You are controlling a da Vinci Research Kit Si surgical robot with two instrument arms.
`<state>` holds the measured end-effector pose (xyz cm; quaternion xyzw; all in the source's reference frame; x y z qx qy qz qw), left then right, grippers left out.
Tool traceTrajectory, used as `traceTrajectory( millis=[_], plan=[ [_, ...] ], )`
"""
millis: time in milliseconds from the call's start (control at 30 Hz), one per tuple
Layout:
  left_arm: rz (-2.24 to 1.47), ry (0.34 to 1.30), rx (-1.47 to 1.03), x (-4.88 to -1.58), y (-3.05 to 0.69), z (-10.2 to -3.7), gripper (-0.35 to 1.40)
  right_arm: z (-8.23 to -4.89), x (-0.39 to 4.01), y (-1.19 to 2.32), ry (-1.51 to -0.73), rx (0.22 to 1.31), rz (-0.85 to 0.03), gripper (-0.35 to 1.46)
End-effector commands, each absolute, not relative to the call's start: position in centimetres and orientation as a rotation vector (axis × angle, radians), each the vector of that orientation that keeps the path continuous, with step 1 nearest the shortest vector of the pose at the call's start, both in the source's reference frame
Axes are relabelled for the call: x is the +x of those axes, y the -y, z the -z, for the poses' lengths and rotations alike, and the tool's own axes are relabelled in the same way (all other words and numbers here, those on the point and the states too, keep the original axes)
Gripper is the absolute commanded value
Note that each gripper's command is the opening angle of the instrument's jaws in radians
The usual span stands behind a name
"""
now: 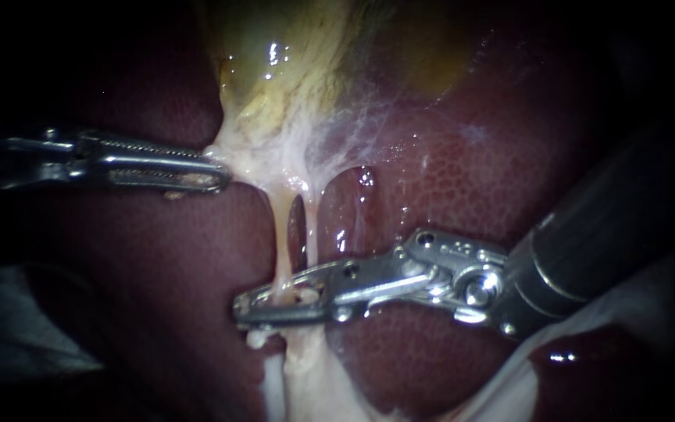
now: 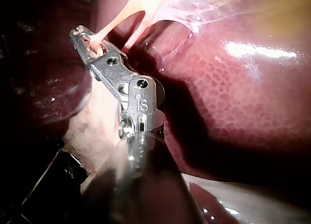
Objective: Clipping second clip left tube
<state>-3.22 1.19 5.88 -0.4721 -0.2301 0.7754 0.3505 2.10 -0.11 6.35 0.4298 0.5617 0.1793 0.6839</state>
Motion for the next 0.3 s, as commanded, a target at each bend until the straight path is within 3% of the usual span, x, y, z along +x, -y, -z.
traceTrajectory(
  millis=[33, 300],
  plan=[
    [-2.008, 0.596, -1.223, -3.22, -1.19, -5.88, -0.35, -6.35, 2.10, 0.11, -1.259, 0.962, -0.401, -0.35],
    [-2.008, 0.596, -1.223, -3.22, -1.19, -5.88, -0.35, -6.38, 2.09, 0.10, -1.259, 0.961, -0.402, -0.35]
  ],
)
